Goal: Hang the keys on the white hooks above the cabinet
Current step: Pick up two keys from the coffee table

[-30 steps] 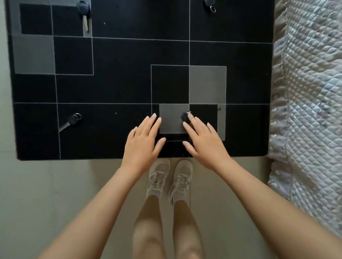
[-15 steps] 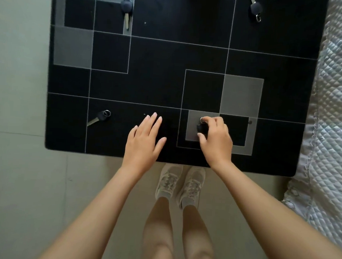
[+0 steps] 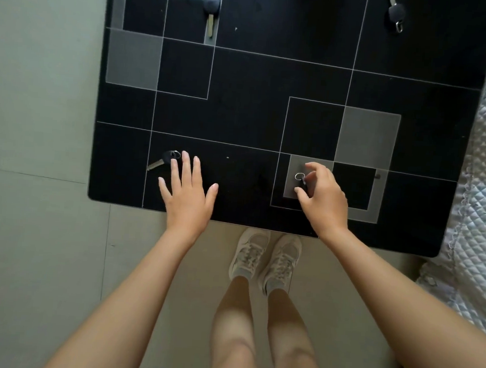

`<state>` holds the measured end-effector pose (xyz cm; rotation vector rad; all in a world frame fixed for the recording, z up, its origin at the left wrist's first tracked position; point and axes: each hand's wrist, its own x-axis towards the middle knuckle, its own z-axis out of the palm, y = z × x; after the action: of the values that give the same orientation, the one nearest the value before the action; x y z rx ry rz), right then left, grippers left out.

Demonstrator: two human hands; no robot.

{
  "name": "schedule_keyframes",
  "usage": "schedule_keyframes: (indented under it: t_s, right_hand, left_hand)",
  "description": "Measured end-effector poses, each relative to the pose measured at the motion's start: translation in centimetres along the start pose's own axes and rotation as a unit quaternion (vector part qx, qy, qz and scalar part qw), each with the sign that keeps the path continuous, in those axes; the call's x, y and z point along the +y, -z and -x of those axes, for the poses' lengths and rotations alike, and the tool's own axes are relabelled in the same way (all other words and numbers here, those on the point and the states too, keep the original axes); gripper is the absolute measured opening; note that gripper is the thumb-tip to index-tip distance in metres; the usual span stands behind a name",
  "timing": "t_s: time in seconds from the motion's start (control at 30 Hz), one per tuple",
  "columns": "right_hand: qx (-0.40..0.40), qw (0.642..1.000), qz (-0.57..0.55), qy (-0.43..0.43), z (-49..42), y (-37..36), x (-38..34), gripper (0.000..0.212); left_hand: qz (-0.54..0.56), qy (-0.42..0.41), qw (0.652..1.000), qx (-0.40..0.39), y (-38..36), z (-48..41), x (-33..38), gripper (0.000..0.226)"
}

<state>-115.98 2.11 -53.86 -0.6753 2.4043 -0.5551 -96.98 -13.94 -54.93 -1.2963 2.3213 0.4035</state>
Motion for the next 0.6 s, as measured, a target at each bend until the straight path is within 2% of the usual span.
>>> schedule_keyframes:
  t_s: [0.2,0.37,0.43,0.5,0.6]
  right_hand:
    - [0.0,1.0,0.006,-0.017,0.6,0.0,0.3,0.037]
    - [0.004,1.0,-0.006,-0.031,0.8,0.3,0.2,0.034]
    - [0.011,0.999,0.006,-0.033,0.9,0.4,0.2,0.032]
    - [0.017,0.999,0.012,-0.037,1.1,0.4,0.3,0.029]
    - [0.022,0.999,0.001,-0.048,1.3,0.5,0.4,0.028]
  left_hand:
    - [0.03,-0.021,0.999,0.017,1.0,-0.1,0.5,0.069]
    - [0.122,-0.136,0.983,-0.007,2.4,-0.1,2.2,0.068]
    - [0.19,-0.148,0.97,-0.017,2.8,-0.2,2.9,0.064]
    - [0.24,-0.149,0.959,0.015,3.2,-0.5,3.1,0.054]
    - [0.213,-0.122,0.965,0.087,3.2,-1.8,2.3,0.046]
